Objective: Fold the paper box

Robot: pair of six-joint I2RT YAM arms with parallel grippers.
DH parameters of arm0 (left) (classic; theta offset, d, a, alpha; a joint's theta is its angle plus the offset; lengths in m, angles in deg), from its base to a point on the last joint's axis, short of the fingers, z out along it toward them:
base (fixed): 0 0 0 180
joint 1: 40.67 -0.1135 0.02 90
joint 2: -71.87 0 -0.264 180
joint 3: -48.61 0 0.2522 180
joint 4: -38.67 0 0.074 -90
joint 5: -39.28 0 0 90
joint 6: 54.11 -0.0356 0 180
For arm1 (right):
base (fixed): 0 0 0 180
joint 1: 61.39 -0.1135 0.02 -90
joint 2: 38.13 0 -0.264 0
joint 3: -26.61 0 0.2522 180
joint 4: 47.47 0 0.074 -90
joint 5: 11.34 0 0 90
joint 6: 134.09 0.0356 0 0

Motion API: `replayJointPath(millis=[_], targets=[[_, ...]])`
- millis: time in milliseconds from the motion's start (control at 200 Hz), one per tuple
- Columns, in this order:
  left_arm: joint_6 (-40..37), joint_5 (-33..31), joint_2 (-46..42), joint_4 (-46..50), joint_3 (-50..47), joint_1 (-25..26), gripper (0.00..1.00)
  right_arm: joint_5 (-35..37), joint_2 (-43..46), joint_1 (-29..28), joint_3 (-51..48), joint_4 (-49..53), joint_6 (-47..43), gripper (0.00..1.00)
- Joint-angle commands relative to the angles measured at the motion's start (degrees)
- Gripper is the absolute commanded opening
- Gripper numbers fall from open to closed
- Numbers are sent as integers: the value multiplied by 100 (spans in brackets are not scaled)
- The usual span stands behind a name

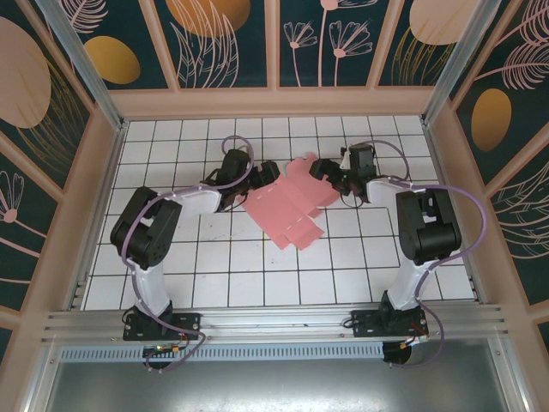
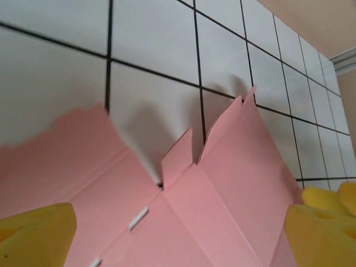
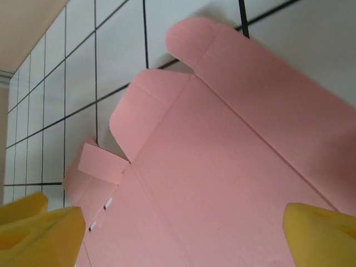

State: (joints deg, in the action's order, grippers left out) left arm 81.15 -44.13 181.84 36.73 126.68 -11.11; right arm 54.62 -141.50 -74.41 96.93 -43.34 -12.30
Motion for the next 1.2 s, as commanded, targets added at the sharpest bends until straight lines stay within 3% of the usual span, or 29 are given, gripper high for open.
replayJointPath(millis=[0, 215, 450, 651, 871, 1021, 1191], targets=[[-453, -163, 466, 542, 440, -51, 96, -57, -96, -62, -168, -253, 329, 92], [-8, 75, 523, 128, -156, -93, 96, 193, -449, -26, 138, -48, 325, 92], [652, 255, -354, -388, -1698, 43, 96, 325, -1392, -35, 1145, 383, 96, 92], [952, 249, -1106, -35, -2366, 503, 96, 154, -2312, -227, 2432, 960, -298, 93], [1059, 277, -1307, -105, -2353, 1284, 97, -84, -3103, -532, 3945, 1522, -694, 94], [621, -426, -1783, 165, -2095, 1381, 97, 53, -2700, -547, 4189, 1611, -955, 95], [-545, -1034, -1589, 1203, -894, 1230, 99, 588, -1290, -472, 2933, 991, -1062, 96]])
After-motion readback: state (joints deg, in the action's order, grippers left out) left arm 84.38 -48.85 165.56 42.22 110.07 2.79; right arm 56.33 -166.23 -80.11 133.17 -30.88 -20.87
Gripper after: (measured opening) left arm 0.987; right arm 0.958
